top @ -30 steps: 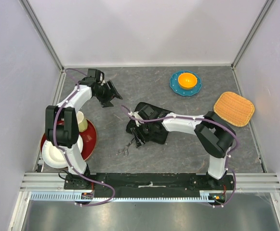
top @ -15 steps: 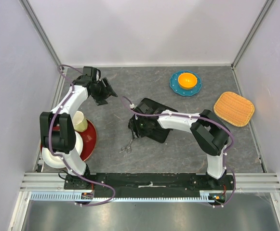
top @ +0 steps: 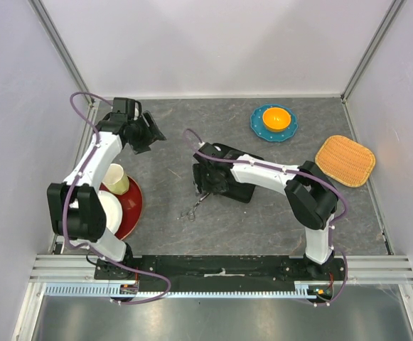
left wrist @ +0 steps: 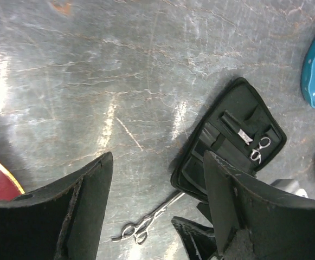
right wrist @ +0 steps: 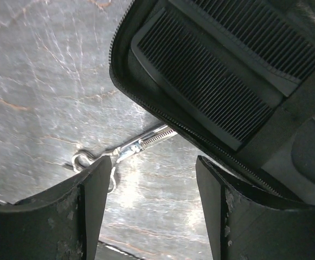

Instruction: Sort the hair-cutting tools

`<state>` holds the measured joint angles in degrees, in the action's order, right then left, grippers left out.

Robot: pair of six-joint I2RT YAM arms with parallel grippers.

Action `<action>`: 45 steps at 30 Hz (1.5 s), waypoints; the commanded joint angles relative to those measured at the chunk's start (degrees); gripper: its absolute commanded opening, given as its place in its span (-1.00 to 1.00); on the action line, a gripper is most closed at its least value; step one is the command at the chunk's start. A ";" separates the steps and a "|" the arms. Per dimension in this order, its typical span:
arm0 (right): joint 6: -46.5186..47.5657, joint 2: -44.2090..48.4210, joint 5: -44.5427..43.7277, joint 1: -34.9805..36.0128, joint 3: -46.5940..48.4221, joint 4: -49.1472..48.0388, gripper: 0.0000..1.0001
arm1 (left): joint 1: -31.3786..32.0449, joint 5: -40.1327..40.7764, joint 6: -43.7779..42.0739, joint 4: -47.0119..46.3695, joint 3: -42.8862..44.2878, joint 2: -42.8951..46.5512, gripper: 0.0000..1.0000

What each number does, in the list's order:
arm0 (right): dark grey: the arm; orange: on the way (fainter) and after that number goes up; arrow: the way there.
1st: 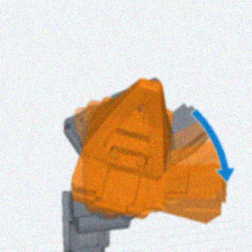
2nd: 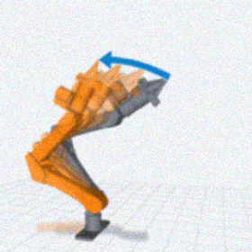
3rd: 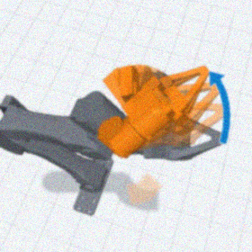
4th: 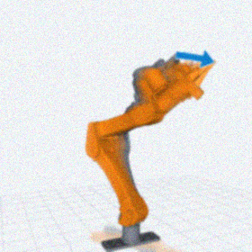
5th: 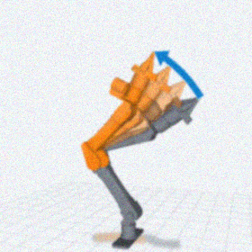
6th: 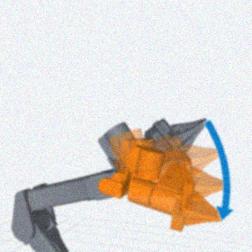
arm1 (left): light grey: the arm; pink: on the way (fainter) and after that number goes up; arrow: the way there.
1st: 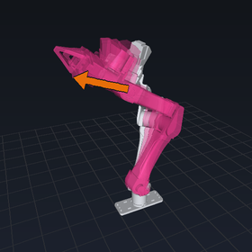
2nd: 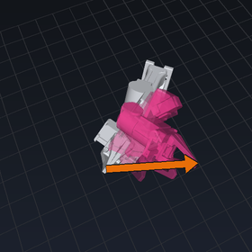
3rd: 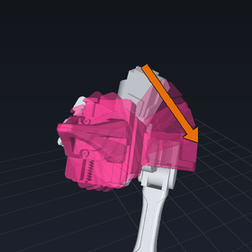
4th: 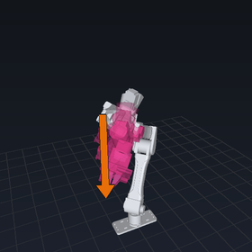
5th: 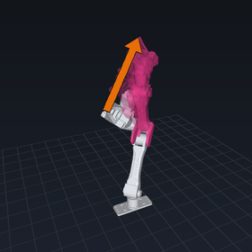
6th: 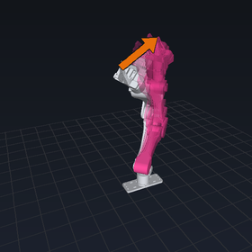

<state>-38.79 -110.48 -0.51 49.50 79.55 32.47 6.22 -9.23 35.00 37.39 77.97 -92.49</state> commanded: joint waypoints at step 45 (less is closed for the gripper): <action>-49.46 -12.83 -12.41 4.82 14.85 24.57 -0.06 | -0.77 -2.10 3.58 -20.69 -26.21 24.11 0.46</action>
<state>-86.32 -122.80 -13.54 54.28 95.15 54.70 5.80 -11.09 37.74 19.11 51.70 -69.45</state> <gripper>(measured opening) 0.506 0.732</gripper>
